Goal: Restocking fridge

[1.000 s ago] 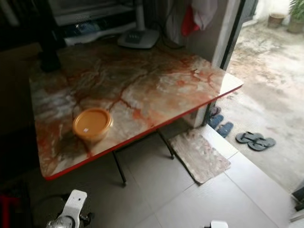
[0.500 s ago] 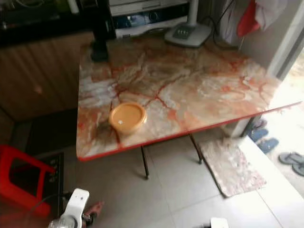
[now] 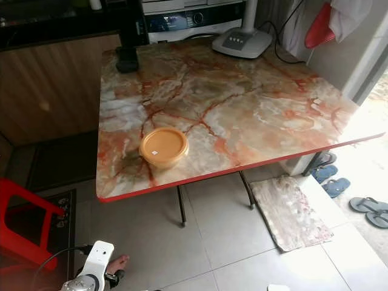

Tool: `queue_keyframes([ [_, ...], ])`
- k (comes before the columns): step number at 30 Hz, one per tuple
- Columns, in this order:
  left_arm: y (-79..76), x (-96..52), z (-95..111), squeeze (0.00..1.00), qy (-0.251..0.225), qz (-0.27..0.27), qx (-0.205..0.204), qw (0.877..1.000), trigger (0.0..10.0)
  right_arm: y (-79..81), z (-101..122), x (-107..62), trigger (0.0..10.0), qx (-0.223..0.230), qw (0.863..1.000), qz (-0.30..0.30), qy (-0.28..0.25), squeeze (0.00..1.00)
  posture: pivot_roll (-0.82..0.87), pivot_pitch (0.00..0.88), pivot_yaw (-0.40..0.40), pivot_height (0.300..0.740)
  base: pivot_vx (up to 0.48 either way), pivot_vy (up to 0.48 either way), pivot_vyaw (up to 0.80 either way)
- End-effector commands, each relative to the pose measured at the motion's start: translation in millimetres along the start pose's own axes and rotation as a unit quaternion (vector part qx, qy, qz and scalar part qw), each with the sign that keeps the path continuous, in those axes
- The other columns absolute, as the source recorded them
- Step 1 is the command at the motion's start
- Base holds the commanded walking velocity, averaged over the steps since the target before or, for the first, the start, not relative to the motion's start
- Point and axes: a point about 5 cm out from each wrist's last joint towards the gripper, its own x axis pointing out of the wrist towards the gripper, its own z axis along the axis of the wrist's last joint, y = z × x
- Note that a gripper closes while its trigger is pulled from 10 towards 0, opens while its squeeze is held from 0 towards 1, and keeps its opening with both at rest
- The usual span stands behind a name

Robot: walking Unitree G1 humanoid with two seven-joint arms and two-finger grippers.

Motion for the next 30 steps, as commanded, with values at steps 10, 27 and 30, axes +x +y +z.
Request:
queue_keyframes([
  [10,1.9,-0.8,-4.8,0.0,0.01,0.002,0.0,1.0,10.0,0.0,-3.4,-0.7,10.0,0.0,1.0,0.0,0.006,0.0,0.05,0.091,0.034,0.74,0.0,0.0,0.0],
  [27,1.9,-0.8,-4.8,0.0,0.01,0.002,0.0,1.0,10.0,0.0,-3.4,-0.7,10.0,0.0,1.0,0.0,0.006,0.0,0.05,0.091,0.034,0.74,0.0,0.0,0.0],
  [30,1.9,-0.8,-4.8,0.0,0.01,0.002,0.0,1.0,10.0,0.0,-3.4,-0.7,10.0,0.0,1.0,0.0,0.006,0.0,0.05,0.091,0.034,0.74,0.0,0.0,0.0],
])
